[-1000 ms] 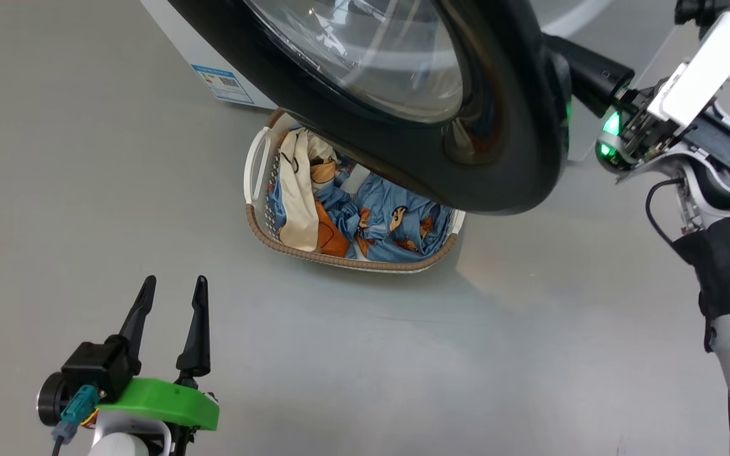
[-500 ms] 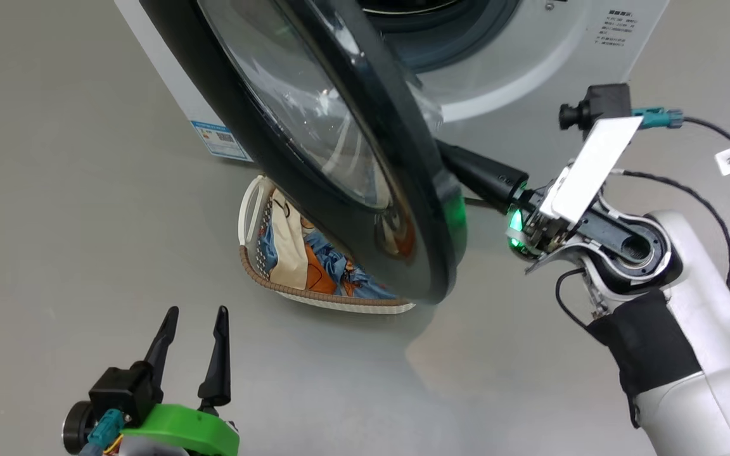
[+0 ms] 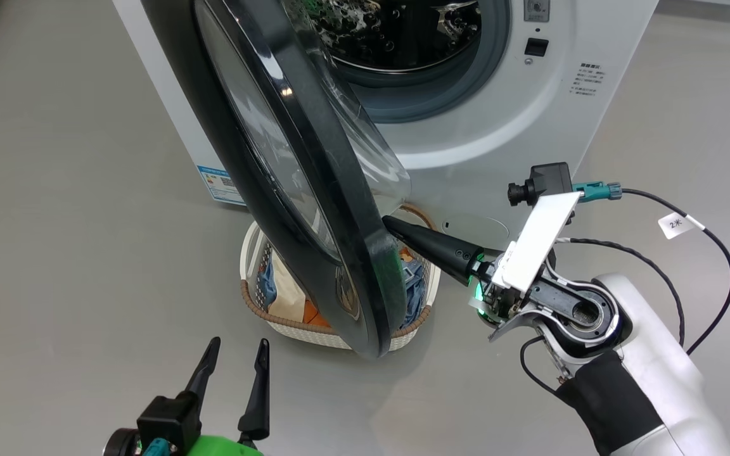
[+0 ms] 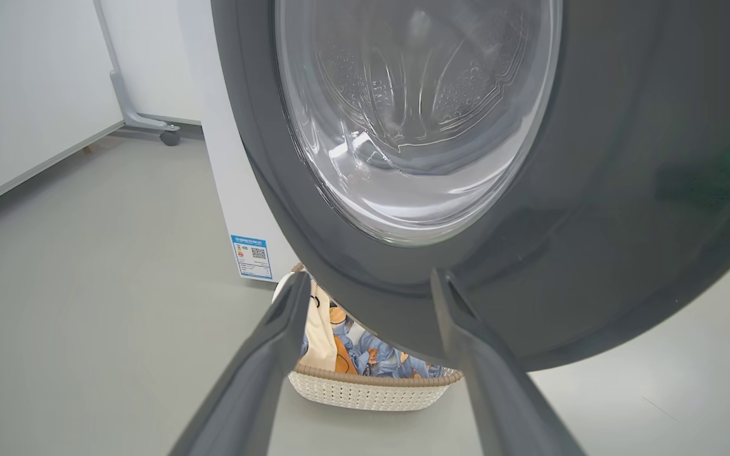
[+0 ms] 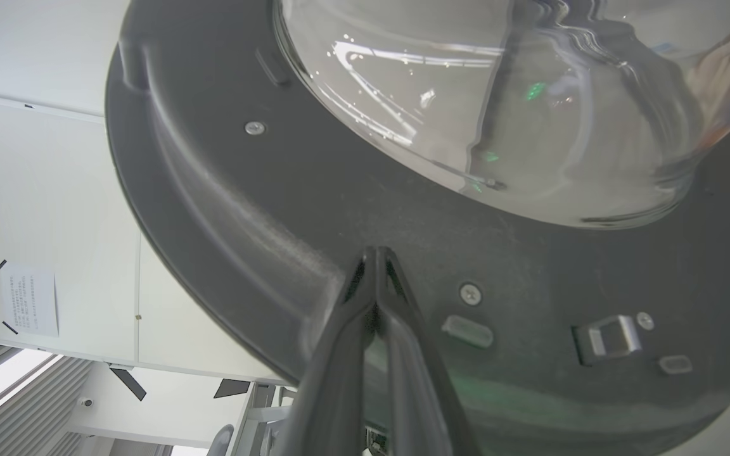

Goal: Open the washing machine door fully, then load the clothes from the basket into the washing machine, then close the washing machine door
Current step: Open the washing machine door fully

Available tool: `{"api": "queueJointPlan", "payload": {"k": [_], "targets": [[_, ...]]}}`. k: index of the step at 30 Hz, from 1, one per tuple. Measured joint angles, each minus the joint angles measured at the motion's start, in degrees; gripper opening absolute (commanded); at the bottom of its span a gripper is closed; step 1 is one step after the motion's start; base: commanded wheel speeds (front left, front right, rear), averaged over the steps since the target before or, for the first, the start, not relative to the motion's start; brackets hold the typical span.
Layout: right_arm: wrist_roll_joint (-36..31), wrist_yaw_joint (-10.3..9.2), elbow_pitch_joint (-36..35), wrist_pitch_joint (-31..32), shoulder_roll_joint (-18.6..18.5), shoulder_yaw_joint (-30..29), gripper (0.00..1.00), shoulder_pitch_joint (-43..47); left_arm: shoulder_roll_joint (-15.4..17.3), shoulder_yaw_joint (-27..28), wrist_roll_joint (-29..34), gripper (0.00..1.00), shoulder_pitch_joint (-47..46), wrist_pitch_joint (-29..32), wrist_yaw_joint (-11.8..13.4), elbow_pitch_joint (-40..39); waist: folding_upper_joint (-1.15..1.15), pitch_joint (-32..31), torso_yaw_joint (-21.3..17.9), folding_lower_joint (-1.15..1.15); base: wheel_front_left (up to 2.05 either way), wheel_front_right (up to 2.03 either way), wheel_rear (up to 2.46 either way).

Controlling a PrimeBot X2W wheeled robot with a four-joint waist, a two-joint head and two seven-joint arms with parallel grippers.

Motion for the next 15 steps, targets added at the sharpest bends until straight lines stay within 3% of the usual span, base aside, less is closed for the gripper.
{"api": "queueJointPlan", "payload": {"k": [15], "targets": [[2.4, 0.0, -1.2, -6.8, -0.2, 7.2, 0.0, 2.1, 0.4, -9.2, 1.2, 1.0, 5.9, 0.0, 5.5, -6.7, 0.0, -3.1, 5.0, 0.0, 0.0, 0.0, 0.0]]}}
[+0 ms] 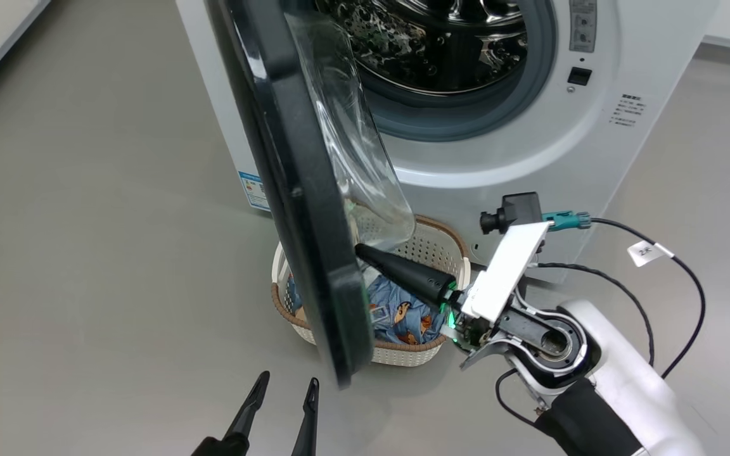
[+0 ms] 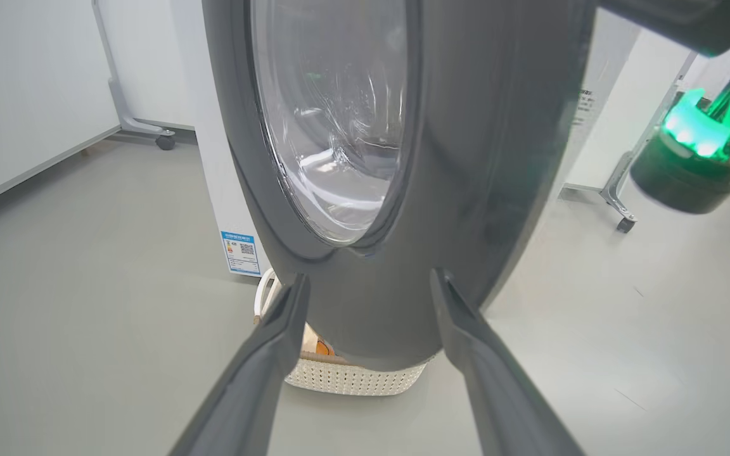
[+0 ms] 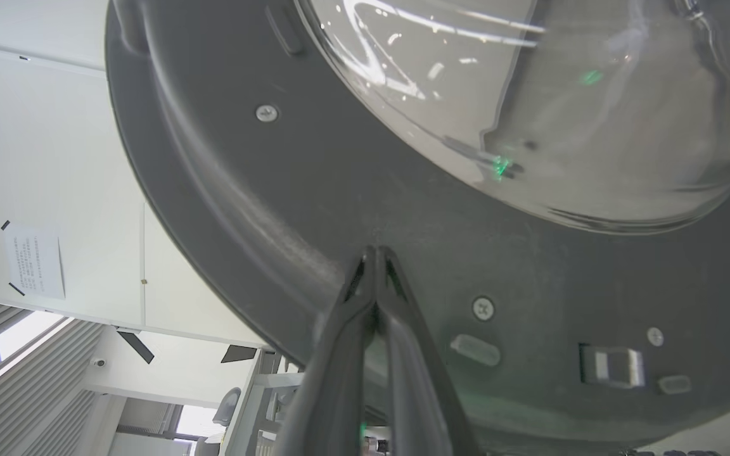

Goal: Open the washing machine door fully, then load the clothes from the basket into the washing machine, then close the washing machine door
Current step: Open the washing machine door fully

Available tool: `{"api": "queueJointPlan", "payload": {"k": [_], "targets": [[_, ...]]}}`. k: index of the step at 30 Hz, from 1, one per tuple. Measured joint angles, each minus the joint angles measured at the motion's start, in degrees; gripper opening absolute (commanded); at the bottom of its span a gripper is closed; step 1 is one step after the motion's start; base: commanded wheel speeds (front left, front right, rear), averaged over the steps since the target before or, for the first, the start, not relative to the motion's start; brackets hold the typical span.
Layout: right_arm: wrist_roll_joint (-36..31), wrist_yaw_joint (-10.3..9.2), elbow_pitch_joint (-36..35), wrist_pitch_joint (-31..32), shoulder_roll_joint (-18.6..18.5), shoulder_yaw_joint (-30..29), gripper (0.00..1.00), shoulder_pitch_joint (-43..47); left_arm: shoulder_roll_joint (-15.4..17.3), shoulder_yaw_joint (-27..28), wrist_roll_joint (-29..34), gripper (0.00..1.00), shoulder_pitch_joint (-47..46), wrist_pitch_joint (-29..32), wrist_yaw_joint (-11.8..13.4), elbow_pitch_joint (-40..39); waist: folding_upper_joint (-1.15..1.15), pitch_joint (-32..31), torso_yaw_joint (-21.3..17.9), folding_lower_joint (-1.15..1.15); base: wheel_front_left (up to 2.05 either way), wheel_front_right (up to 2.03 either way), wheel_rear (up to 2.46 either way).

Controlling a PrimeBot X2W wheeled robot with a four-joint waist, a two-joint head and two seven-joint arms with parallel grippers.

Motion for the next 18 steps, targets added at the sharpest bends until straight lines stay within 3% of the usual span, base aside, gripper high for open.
{"api": "queueJointPlan", "payload": {"k": [9, 18], "targets": [[2.8, 0.0, -1.4, -2.4, 0.3, 4.5, 0.0, 0.0, 0.1, 0.2, 0.5, 1.0, 2.0, 0.0, 0.6, -1.3, 0.0, -1.6, 1.6, 0.0, 0.0, 0.0, 0.0], [3.3, 0.0, -1.3, -3.8, 0.3, 6.0, 0.0, 0.0, 0.1, 3.7, 2.0, 1.0, 3.8, 0.0, 0.9, -2.4, 0.0, -2.6, -0.2, 0.0, 0.0, 0.0, 0.0]]}}
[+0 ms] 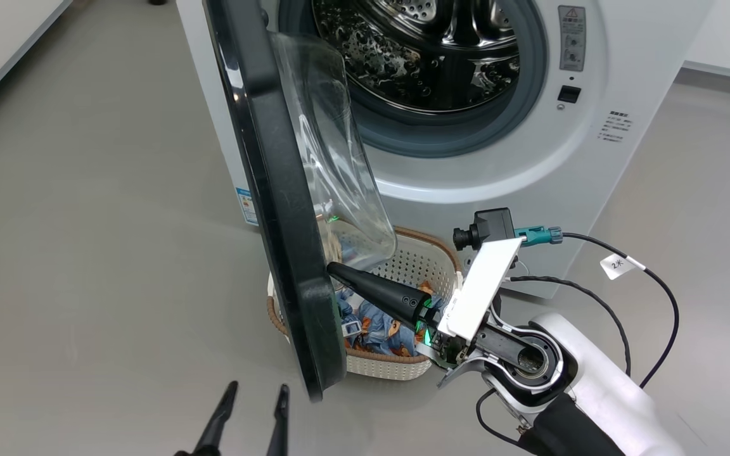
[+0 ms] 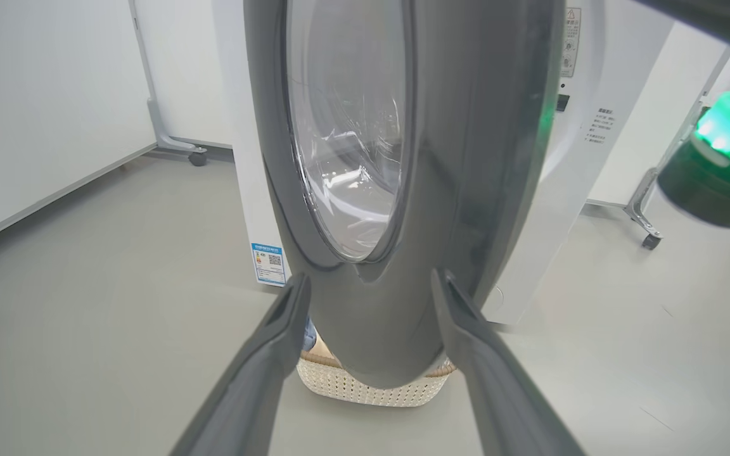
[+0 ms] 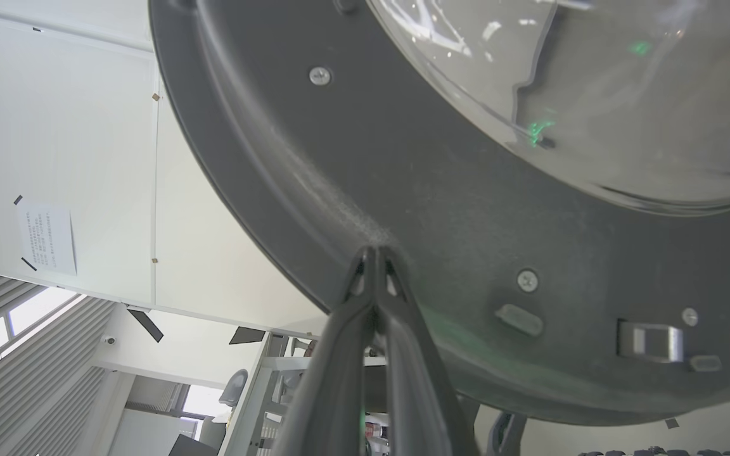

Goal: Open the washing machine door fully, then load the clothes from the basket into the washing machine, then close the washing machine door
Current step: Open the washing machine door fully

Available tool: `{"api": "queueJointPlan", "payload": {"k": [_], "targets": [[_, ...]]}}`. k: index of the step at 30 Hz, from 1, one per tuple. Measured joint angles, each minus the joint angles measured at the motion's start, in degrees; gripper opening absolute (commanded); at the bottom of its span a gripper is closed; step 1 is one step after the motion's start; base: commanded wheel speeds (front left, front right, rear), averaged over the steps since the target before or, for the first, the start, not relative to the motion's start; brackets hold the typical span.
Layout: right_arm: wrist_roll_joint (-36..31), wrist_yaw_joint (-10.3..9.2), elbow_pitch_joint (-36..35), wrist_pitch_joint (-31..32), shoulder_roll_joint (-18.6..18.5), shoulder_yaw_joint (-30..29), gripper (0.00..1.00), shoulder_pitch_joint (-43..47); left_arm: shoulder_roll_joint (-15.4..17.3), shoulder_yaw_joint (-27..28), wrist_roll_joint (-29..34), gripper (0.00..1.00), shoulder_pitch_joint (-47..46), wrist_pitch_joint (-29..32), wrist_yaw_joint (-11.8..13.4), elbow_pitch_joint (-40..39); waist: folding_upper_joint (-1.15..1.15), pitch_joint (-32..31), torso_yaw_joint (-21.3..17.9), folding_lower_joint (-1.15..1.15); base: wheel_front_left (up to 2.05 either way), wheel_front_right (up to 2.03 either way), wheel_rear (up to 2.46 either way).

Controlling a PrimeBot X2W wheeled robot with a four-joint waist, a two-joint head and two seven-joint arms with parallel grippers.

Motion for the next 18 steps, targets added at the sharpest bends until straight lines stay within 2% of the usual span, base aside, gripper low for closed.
{"api": "queueJointPlan", "payload": {"k": [5, 8, 9, 10, 11, 12, 18], "targets": [[-0.3, 0.0, -0.1, -1.2, 0.0, 0.3, 0.0, 0.0, 0.1, 2.6, 0.5, 1.0, 1.2, 0.0, 0.0, -0.2, 0.0, -0.3, -1.4, 0.0, 0.0, 0.0, 0.0], [-3.2, 0.0, -0.1, -2.6, 0.1, -0.6, 0.0, 0.0, 0.0, 3.5, 0.9, 1.0, 1.3, 0.0, 0.0, -0.3, 0.0, -0.4, -2.3, 0.0, 0.0, 0.0, 0.0], [-4.6, 0.0, -0.1, -3.4, 0.1, -1.1, 0.31, 0.0, 0.0, 3.9, 1.1, 1.0, 1.3, 0.0, 0.0, -0.4, 0.0, -0.4, -2.6, 0.0, 0.0, 0.0, 0.0], [-5.8, 0.0, -0.3, -4.5, 0.1, -1.9, 0.49, 0.0, 0.1, 4.2, 1.1, 1.0, 1.3, 0.0, 0.0, -0.5, 0.0, -0.4, -2.9, 0.0, 0.0, 0.0, 0.0], [-6.6, 0.0, -0.6, -5.6, 0.1, -2.8, 0.83, 0.0, 0.1, 4.4, 1.1, 1.0, 1.3, 0.0, 0.0, -0.6, 0.0, -0.5, -3.2, 0.0, 0.0, 0.0, 0.0], [-7.3, 0.0, -1.1, -6.8, 0.0, -3.8, 0.98, 0.0, 0.0, 4.8, 1.3, 1.0, 1.4, 0.0, 0.0, -0.6, 0.0, -0.5, -3.5, 0.0, 0.0, 0.0, 0.0], [-13.1, 0.0, -3.3, -13.2, -3.4, -6.7, 1.0, 1.4, 0.0, 8.6, 2.1, 1.0, 1.8, 0.0, 0.0, -1.2, 0.0, -0.8, -5.5, 0.0, 0.0, 0.0, 0.0]]}}
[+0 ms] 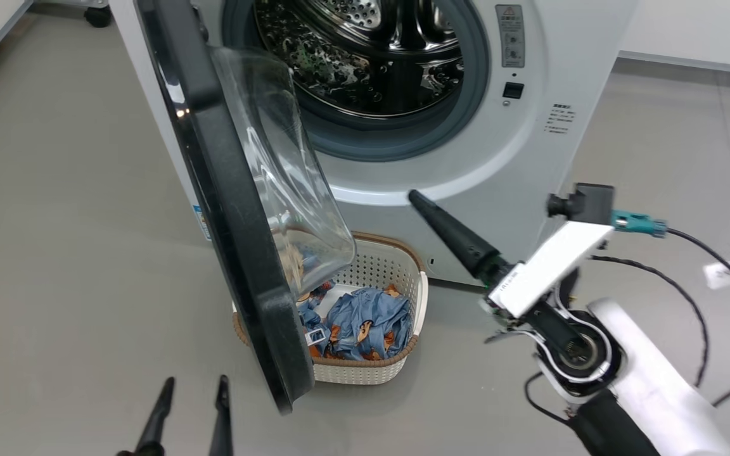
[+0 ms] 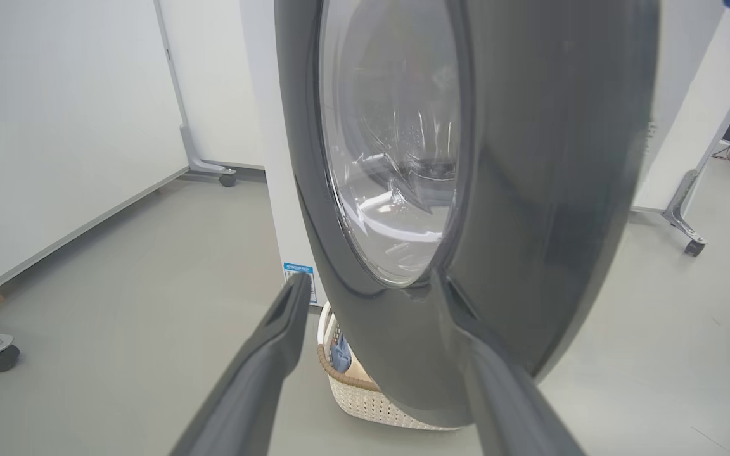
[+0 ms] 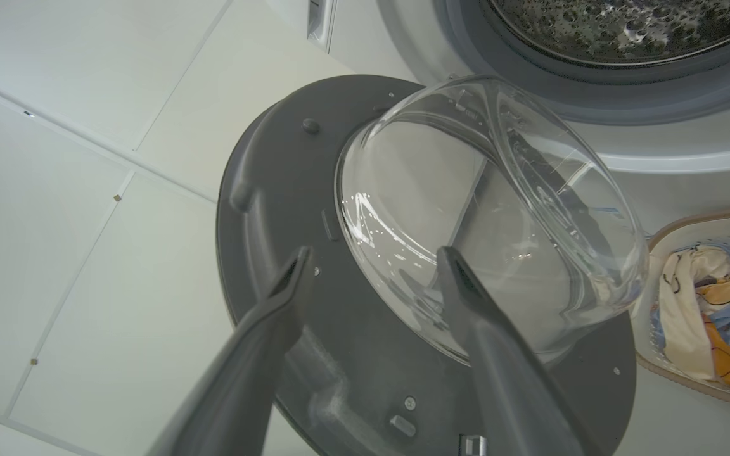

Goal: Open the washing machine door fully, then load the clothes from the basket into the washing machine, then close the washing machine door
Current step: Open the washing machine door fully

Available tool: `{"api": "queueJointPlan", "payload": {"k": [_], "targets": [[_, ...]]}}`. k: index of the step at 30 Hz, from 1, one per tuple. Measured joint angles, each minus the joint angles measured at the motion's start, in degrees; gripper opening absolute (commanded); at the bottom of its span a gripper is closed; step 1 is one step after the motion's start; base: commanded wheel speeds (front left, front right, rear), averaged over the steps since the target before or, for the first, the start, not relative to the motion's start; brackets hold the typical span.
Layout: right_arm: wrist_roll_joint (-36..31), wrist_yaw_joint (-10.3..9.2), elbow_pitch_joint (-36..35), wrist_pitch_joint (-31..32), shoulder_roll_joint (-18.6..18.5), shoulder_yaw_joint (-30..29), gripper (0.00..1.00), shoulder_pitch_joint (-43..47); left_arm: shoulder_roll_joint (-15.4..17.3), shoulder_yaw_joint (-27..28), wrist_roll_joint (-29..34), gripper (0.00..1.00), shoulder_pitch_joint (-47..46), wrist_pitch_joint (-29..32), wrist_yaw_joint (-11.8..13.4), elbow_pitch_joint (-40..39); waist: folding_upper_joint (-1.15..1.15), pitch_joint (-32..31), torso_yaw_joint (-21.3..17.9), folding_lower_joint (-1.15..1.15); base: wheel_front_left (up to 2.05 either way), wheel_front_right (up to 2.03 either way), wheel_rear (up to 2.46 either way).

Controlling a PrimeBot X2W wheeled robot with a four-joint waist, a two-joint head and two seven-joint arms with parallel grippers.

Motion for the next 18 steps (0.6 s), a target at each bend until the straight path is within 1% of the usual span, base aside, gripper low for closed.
{"api": "queueJointPlan", "payload": {"k": [5, 8, 14, 18], "targets": [[-6.7, 0.0, -0.7, -6.6, -5.3, -1.8, 1.0, 3.4, 0.0, 3.7, 0.0, 1.0, -0.6, 0.0, 0.0, 1.4, 0.0, -0.5, -2.0, 0.0, 0.0, 0.0, 0.0], [-12.2, 0.0, -0.7, -10.6, -8.7, -1.8, 1.0, 5.6, -0.1, 6.7, -0.2, 1.0, -0.6, 0.0, 0.0, 1.7, 0.0, -1.0, -3.2, 0.0, 0.0, 0.0, 0.0], [-21.0, 0.01, -0.1, -19.0, -14.4, -2.2, 1.0, 9.6, 3.0, 13.3, -3.6, 1.0, -0.6, 0.0, -2.7, 3.4, 0.0, -1.7, -5.9, 0.0, 0.0, 0.0, 0.0], [-27.1, 0.01, 1.1, -23.9, -18.0, -2.3, 1.0, 11.8, 3.4, 15.4, -4.2, 1.0, -0.6, 0.0, -4.6, 4.7, 0.0, -2.2, -7.6, 0.0, 0.0, 0.0, 0.0]]}}
